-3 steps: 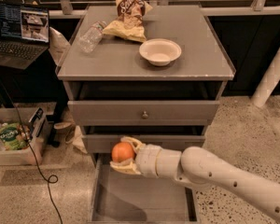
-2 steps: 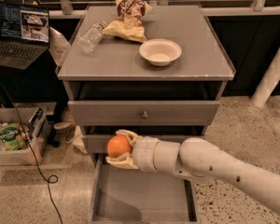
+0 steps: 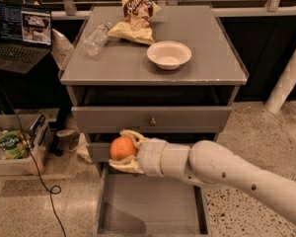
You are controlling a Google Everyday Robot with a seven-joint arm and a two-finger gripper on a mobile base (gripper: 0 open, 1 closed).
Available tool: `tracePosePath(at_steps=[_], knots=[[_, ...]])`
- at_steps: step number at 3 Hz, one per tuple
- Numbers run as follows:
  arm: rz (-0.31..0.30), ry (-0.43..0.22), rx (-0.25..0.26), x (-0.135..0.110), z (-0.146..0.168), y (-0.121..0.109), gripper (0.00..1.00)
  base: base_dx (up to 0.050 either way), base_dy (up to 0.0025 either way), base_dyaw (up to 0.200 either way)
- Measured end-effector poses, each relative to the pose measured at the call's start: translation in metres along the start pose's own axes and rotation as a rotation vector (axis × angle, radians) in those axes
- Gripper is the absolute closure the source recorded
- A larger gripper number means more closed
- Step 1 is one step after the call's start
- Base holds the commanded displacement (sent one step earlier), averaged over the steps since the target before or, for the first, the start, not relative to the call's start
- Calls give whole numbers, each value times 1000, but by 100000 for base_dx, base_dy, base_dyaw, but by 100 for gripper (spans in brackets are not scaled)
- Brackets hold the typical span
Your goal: Pick orange from bottom drawer and place on counter
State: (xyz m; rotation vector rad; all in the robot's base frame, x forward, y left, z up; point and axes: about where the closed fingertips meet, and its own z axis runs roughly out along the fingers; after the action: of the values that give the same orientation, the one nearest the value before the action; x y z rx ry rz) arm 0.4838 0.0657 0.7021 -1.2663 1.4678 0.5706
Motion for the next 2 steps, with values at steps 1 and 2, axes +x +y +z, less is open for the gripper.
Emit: tracePosePath(at_steps=[1, 2], knots=[[-93, -8, -1, -44, -1, -16, 100, 0, 0, 0], [-182, 24, -37, -81, 8, -36, 100, 0, 0, 0]])
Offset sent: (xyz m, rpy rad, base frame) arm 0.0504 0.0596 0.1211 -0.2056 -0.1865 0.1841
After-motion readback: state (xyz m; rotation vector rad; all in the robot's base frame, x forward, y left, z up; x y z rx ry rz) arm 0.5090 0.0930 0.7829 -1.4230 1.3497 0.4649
